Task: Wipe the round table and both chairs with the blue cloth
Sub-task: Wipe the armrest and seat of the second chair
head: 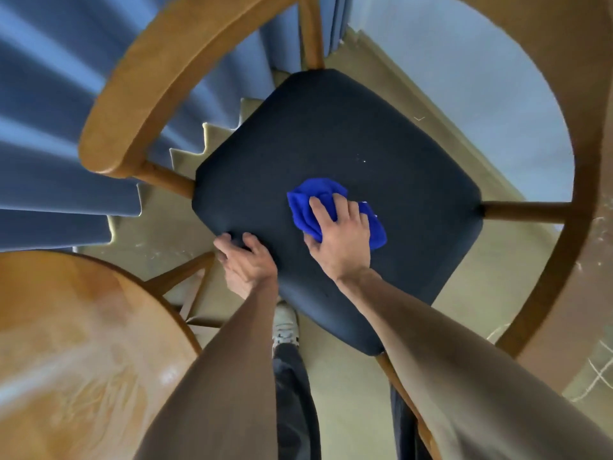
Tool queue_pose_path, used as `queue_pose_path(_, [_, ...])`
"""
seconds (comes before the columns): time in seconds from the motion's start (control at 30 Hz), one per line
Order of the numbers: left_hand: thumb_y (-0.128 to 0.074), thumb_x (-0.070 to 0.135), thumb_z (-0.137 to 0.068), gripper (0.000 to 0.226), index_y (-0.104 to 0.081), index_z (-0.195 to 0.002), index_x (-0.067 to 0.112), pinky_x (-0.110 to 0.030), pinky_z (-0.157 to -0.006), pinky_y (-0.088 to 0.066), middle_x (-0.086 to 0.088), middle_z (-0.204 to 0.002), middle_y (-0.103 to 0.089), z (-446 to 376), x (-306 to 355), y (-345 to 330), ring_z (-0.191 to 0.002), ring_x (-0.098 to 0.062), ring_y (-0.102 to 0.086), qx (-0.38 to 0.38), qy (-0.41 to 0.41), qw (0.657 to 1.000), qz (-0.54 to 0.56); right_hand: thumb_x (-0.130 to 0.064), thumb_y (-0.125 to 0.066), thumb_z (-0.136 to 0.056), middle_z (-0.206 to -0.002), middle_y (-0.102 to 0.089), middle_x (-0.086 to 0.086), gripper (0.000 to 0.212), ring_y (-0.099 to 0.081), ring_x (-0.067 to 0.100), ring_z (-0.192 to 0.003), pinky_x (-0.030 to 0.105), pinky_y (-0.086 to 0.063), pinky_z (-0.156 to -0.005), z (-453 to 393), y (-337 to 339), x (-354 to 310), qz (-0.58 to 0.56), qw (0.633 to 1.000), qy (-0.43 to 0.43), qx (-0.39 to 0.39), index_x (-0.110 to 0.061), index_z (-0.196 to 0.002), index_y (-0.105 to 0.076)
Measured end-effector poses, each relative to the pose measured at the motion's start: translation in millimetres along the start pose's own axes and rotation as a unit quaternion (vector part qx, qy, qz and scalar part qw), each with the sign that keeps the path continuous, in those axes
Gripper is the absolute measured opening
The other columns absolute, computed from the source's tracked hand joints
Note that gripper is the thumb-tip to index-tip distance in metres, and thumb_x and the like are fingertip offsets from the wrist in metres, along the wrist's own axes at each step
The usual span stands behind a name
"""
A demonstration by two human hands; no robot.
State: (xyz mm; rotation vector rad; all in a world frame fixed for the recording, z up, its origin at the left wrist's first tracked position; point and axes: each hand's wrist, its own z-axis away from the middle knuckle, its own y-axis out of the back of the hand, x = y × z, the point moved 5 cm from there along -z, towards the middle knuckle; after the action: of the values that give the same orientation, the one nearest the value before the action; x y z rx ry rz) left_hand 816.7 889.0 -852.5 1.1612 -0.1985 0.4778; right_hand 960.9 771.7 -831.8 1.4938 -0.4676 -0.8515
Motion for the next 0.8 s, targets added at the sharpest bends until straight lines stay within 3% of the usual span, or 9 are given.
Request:
queue_pose_path(0.17, [-0.047,0.042,-0.095,0.039,-0.04,-0.122,0.015,-0.042,-0.077,-0.04,-0.016,-0.121,-0.058,-12,-3,-1,-0.103,-0.041,-0.057,-0.009,0.0,1.0,0.016,-0.035,-0.073,-0.07,-0.118,-0.06,0.016,0.053,-0.056,0.038,-0.097,0.048,-0.047,-0.078,-49,-19,-77,-0.029,0.995,0.094,-0.036,-0.021,-0.121,-0.065])
queue_pose_path(0.3, [-0.045,0.043,-0.097,0.039,-0.039,-0.125,0.016,-0.042,-0.076,-0.039,-0.015,-0.123,-0.056,-13,0,-3,-0.1,-0.041,-0.058,-0.013,0.018,1.0,-0.004,-0.029,-0.081,-0.062,-0.113,-0.061,0.014,0.056,-0.057,0.037,-0.094,0.046,-0.048,-0.072,-77,-26,-73,-0.017,0.99,0.139,0.004,-0.022,-0.116,-0.067])
queue_pose_path(0.47, [-0.041,0.041,-0.099,0.037,-0.035,-0.124,0.014,-0.041,-0.072,-0.035,-0.019,-0.117,-0.056,-13,2,-2,-0.093,-0.043,-0.06,-0.022,-0.002,0.998,-0.061,-0.029,-0.073,-0.074,-0.119,-0.058,0.011,0.051,-0.053,0.034,-0.103,0.046,-0.047,-0.077,-96,-17,-38,-0.029,0.997,-0.05,0.049,-0.026,-0.124,-0.062])
queue_pose_path(0.57, [-0.043,0.037,-0.098,0.039,-0.037,-0.126,0.011,-0.045,-0.08,-0.038,-0.02,-0.127,-0.046,-12,5,-3,-0.108,-0.042,-0.052,-0.015,-0.028,0.995,-0.095,-0.03,-0.071,-0.079,-0.125,-0.057,0.01,0.05,-0.051,0.033,-0.112,0.047,-0.045,-0.086,-111,-8,-6,-0.029,0.99,-0.13,0.05,-0.026,-0.128,-0.059])
queue_pose_path(0.7, [-0.049,0.015,-0.085,0.061,-0.032,-0.144,0.017,-0.052,-0.104,-0.03,-0.024,-0.156,-0.021,-17,35,-9,-0.137,-0.039,-0.03,0.006,-0.201,0.962,-0.186,-0.036,-0.065,-0.085,-0.133,-0.053,0.01,0.047,-0.048,0.033,-0.123,0.048,-0.039,-0.096,-108,5,63,-0.029,0.954,-0.28,0.098,-0.026,-0.13,-0.058])
queue_pose_path(0.8, [-0.053,0.006,-0.079,0.075,-0.03,-0.149,0.02,-0.051,-0.112,-0.024,-0.022,-0.16,-0.015,-21,65,-12,-0.145,-0.037,-0.021,-0.009,-0.302,0.93,-0.21,-0.046,-0.055,-0.089,-0.136,-0.052,0.01,0.052,-0.049,0.033,-0.121,0.048,-0.038,-0.097,-81,3,71,-0.008,0.957,-0.279,0.084,-0.025,-0.136,-0.053])
